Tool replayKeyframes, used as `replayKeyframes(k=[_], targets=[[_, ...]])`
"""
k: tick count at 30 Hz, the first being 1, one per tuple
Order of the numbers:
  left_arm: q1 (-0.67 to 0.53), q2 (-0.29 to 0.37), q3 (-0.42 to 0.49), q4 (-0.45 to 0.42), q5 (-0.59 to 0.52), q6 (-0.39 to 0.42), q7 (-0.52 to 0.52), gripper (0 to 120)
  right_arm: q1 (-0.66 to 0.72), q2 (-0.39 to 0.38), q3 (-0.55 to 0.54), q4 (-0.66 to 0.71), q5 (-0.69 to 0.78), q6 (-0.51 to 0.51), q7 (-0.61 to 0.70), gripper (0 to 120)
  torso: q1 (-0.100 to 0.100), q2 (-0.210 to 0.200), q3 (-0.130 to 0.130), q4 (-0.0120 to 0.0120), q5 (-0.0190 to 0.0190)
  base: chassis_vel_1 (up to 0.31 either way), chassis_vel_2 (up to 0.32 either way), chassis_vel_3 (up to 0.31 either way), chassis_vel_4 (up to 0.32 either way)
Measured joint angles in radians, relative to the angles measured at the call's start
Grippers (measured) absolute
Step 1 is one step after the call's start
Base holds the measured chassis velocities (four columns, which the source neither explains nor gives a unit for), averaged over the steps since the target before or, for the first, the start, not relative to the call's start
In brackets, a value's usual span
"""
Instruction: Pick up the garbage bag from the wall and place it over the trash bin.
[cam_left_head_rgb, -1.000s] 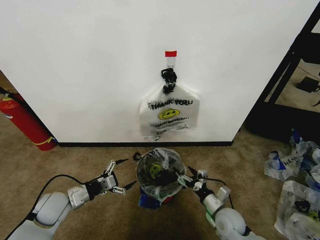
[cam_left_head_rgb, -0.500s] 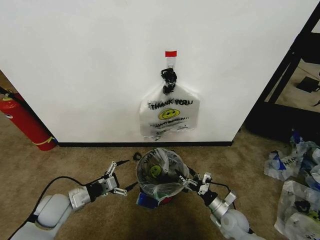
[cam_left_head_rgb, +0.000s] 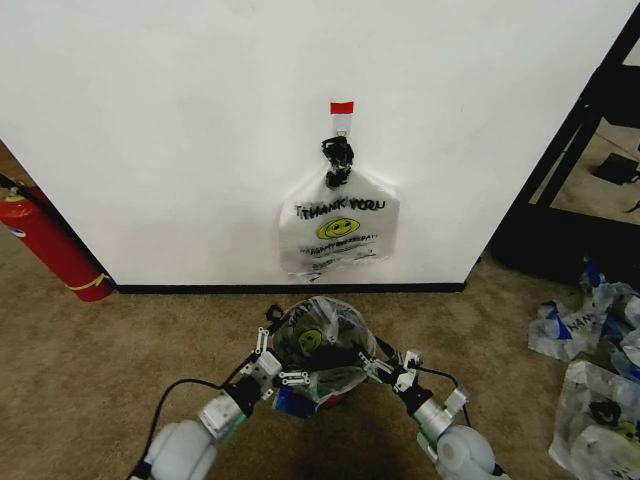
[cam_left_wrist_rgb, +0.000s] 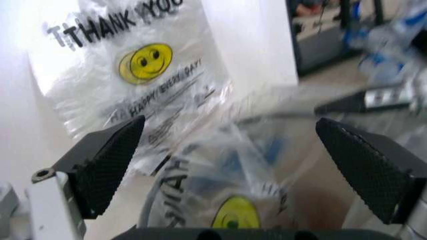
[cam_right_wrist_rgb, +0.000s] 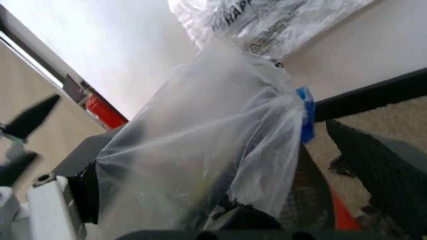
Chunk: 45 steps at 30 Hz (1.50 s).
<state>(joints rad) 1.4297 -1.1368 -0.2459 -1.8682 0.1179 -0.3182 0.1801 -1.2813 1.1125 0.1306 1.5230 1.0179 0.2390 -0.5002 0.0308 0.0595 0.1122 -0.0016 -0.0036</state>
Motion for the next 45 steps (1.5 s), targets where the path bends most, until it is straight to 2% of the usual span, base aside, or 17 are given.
replayKeyframes(k=[3, 11, 21, 38, 43, 44, 45], targets=[[0.008, -0.004, 0.007, 0.005, 0.091, 0.005, -0.032, 100, 0.000, 0.007, -0.003, 0.004, -0.006, 0.002, 0.000, 100, 0.000, 0.000, 0.000, 0.0001, 0.0001, 0.000, 0.000, 0.000, 0.000], [0.022, -0.018, 0.028, 0.041, 0.158, 0.000, -0.057, 100, 0.005, 0.021, -0.002, 0.004, -0.016, 0.004, 0.002, 100, 0.000, 0.000, 0.000, 0.0000, -0.0001, 0.000, 0.000, 0.000, 0.000], [0.020, -0.017, 0.040, 0.066, 0.180, -0.009, -0.069, 100, -0.011, 0.023, 0.019, 0.025, -0.016, 0.010, 0.001, 100, 0.000, 0.000, 0.000, 0.0000, 0.0000, 0.000, 0.000, 0.000, 0.000], [0.019, -0.007, 0.037, 0.064, 0.177, -0.020, -0.065, 100, -0.031, 0.020, 0.089, 0.067, 0.053, 0.016, -0.090, 100, 0.000, 0.000, 0.000, 0.0000, 0.0000, 0.000, 0.000, 0.000, 0.000], [0.029, -0.001, 0.015, 0.004, 0.150, -0.050, -0.068, 100, -0.031, 0.026, 0.114, 0.088, 0.051, 0.042, -0.076, 100, 0.000, 0.000, 0.000, -0.0001, 0.0000, 0.000, 0.000, 0.000, 0.000], [0.035, 0.002, 0.006, -0.021, 0.133, -0.052, -0.070, 100, -0.031, 0.028, 0.125, 0.106, 0.051, 0.050, -0.069, 100, 0.000, 0.000, 0.000, -0.0001, 0.0000, 0.000, 0.000, 0.000, 0.000], [0.049, 0.010, -0.016, -0.083, 0.076, -0.047, -0.079, 100, -0.036, 0.029, 0.152, 0.151, 0.040, 0.064, -0.045, 100, 0.000, 0.000, 0.000, 0.0004, 0.0000, 0.000, 0.000, 0.000, 0.000]])
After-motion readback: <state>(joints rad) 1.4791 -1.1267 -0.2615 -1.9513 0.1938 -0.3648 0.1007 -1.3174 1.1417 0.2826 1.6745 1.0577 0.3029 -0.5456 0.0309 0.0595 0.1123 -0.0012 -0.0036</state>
